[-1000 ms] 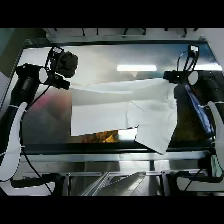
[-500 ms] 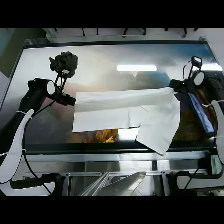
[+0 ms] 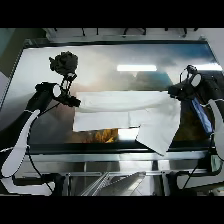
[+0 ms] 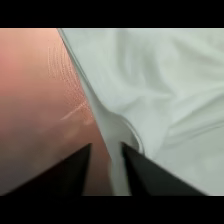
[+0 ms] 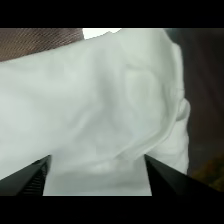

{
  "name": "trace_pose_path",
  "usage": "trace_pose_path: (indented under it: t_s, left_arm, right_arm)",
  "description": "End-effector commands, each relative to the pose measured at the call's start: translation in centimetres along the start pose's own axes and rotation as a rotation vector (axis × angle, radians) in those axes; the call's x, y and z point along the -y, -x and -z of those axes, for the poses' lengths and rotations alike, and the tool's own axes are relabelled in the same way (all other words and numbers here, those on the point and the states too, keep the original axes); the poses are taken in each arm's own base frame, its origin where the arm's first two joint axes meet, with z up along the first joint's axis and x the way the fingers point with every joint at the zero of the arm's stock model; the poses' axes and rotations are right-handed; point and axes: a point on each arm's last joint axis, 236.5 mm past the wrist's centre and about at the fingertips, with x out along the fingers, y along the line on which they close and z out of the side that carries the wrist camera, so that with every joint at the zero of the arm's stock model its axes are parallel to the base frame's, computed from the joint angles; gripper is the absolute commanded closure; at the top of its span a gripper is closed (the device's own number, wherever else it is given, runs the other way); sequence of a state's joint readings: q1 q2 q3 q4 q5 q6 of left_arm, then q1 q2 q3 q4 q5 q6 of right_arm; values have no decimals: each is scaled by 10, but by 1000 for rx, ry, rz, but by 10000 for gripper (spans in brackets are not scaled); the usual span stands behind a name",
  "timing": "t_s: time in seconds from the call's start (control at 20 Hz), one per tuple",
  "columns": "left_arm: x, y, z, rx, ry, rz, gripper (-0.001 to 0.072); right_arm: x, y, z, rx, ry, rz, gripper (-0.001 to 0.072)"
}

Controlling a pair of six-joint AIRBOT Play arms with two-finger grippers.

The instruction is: Fold the shirts.

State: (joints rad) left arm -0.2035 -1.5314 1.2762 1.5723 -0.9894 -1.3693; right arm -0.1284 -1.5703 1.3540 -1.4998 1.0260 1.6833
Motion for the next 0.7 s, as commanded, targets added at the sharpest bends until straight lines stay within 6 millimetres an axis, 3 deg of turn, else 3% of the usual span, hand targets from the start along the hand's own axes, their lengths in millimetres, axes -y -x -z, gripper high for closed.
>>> trace_pose_path:
  t_s: [0.0, 0.15, 0.25, 0.45, 0.65]
  left_arm:
    - [-11, 12, -7, -8, 47, -7, 29]
    - [-32, 52, -13, 9, 96, -19, 40]
    - [-37, 67, 14, -52, 169, 22, 46]
    - [-1, 58, 95, -205, 356, 265, 46]
    - [12, 33, 150, -275, 419, 305, 46]
  right_arm:
    - [1, 9, 17, -77, 63, 2, 6]
    - [-5, 42, 30, -120, 87, -53, 6]
    - [-11, 66, 30, -103, 42, -140, 7]
    - [7, 85, 62, -161, -19, -184, 7]
    - [-4, 96, 95, -147, -39, -266, 7]
